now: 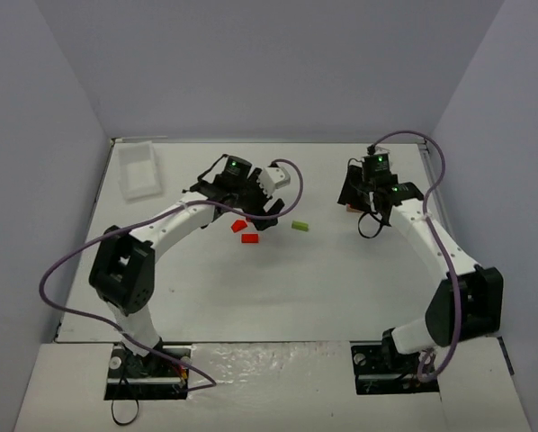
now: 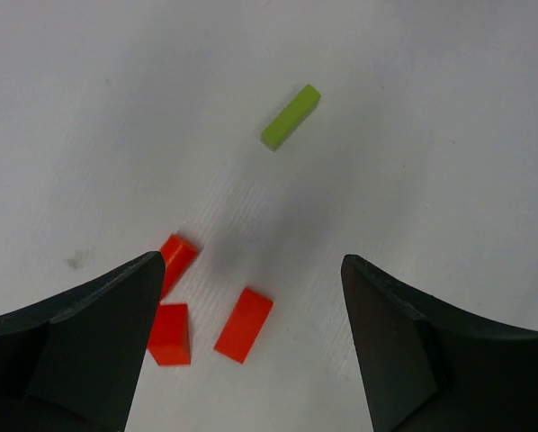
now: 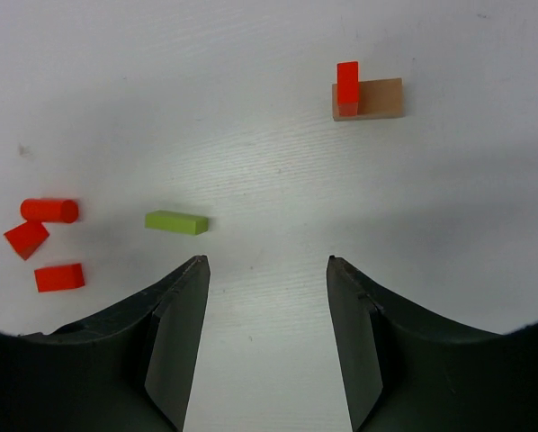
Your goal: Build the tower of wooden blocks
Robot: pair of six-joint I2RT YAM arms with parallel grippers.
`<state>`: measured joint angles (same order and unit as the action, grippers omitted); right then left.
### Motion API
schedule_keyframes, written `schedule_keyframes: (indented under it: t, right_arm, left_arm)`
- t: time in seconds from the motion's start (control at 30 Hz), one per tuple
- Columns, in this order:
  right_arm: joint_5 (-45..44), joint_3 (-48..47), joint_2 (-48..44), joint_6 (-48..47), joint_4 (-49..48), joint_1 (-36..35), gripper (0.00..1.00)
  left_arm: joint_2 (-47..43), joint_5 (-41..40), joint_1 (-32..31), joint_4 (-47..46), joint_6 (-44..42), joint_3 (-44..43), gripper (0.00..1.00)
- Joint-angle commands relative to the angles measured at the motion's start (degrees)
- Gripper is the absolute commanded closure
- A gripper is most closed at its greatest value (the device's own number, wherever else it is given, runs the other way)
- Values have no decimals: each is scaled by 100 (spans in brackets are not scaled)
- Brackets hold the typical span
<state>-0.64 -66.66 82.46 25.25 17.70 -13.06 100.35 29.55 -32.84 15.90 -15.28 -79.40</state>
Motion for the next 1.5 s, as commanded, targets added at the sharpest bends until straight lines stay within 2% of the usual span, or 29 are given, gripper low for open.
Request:
schedule_keyframes:
  t: [0.0,0.27,0.57,0.8,0.87,0.93,1.03,1.17,1.37,1.47]
  right_arm:
    - [415,236,-766,-503,-29,185,48]
    - [795,696,-1653,-722,-21,463,47]
    - [1011,978,-1919,-679,-12,559,47]
    - [1083,1100,-2054,-617,-3,571,47]
    - [1090,1104,-2090,-593,-3,577,47]
    - [1101,1068,-2098,-574,-3,577,47]
    - [1188,936,-2065,-560,-3,585,47]
    - [1642,686,-1853,-493,-3,586,46]
    - [2647,99,-1285,-433,-22,596,40]
    - [3417,-355,-819,-429,-47,582,35]
  left_arm:
    - [780,685,-253,731,-1239,-1235,24]
    - [2105,939,-393,1020,-1674,-2455,30]
    - [2844,548,-600,919,-1700,-2972,38]
    - [2963,417,-636,506,-1499,-2912,55]
    - [2911,404,-643,449,-1519,-2787,64]
    - [2812,394,-654,414,-1544,-2557,79]
    - [2503,330,-649,240,-1561,-2294,92]
    - [1805,70,-613,-595,-1302,-1588,98]
    - [475,-355,-568,-3157,-203,109,100]
    - [34,-405,-579,-3884,374,625,100]
